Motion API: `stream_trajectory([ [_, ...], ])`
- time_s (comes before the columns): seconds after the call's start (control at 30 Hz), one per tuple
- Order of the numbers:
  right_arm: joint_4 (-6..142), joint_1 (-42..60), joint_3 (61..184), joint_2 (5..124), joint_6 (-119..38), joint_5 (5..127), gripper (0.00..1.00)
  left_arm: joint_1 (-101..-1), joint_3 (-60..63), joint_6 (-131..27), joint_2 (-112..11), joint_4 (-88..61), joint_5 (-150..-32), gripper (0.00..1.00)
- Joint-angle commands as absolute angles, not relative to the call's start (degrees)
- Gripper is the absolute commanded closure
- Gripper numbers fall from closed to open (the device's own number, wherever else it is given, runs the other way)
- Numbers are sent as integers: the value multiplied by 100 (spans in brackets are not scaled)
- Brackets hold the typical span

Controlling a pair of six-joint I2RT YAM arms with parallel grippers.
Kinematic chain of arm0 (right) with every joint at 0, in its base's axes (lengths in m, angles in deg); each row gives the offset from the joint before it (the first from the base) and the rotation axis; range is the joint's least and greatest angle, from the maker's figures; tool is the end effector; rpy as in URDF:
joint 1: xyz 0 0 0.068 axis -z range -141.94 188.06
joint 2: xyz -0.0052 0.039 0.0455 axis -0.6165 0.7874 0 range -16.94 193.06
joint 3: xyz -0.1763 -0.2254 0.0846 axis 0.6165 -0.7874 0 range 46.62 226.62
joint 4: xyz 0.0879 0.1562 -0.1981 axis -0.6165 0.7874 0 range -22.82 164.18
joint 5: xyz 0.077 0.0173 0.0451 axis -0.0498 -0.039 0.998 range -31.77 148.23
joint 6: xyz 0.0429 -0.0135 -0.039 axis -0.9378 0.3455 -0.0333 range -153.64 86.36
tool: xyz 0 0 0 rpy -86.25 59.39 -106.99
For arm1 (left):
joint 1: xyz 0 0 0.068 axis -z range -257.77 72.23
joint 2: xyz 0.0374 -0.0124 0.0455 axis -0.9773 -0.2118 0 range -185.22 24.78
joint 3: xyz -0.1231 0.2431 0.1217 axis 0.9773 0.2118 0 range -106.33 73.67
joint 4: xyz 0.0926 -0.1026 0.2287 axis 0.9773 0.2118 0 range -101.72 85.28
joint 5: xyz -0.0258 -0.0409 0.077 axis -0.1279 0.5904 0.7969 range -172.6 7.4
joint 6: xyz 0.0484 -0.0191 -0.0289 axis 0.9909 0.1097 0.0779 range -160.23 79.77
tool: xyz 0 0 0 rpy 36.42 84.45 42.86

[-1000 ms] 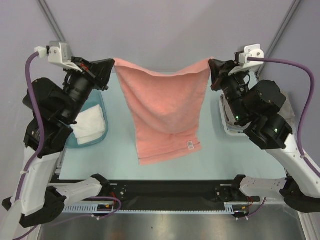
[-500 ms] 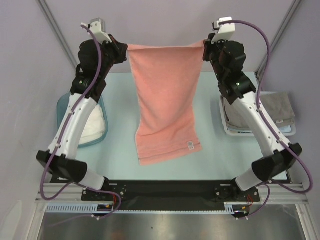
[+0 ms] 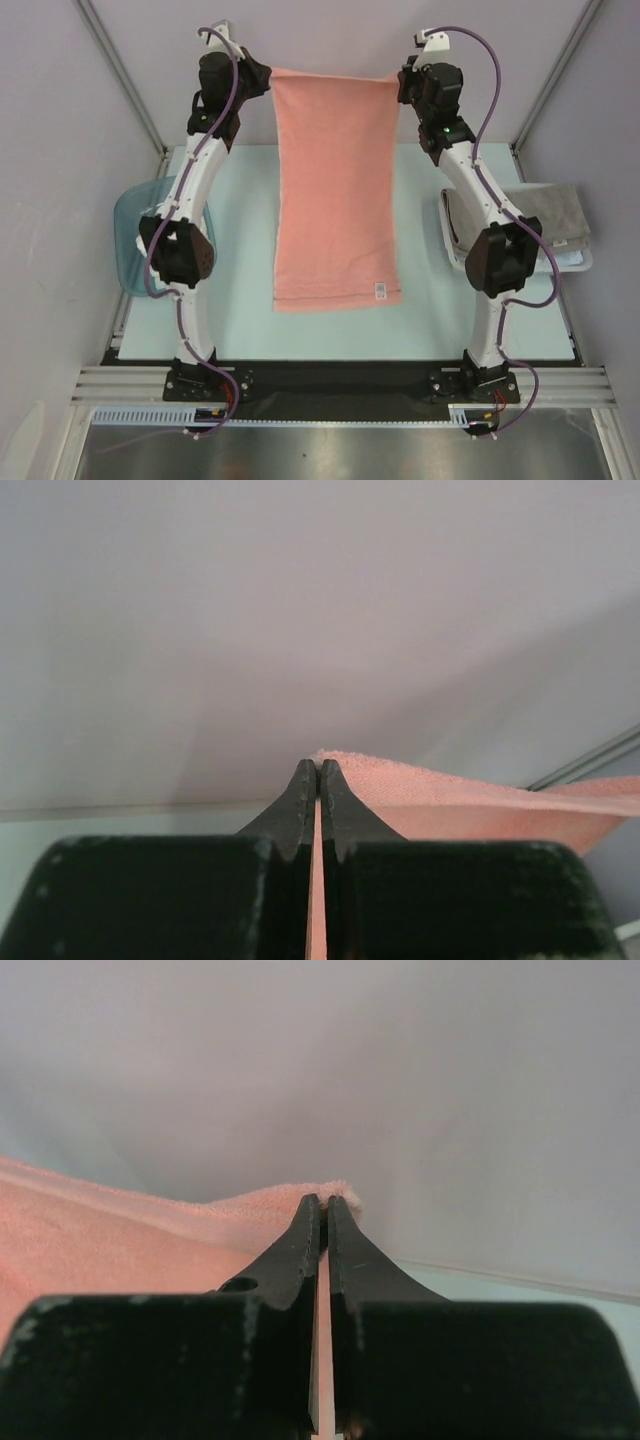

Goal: Fold and stack the towels
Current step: Flatten out the crumpled towel

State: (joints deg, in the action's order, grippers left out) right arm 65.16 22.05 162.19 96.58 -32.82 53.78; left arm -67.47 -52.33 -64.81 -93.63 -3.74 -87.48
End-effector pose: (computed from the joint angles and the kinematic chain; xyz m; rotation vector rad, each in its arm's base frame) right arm 0.4832 0.1352 0.4570 -0.1577 1.4934 0.1552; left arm 0.5077 -0.0960 0.4608 -0.1317 1.5984 -0.5423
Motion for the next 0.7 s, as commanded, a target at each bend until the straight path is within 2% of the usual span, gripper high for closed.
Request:
stream_trajectory([
  [0.0,6076,2390,17044,10039,-3338,5427,100,-6880,-6236,-6651,-9826,-689,-8822,100],
  [0.37,5883,2663,18495,11444,-3549,5384,100,-7004,-6213,-6827,-10512,-1883,-8778,100],
  [0.67,5646,2804,19260,11982,-3689,5313,100,-7030,-6414,-6950,-10872,-2649,-8585,100],
])
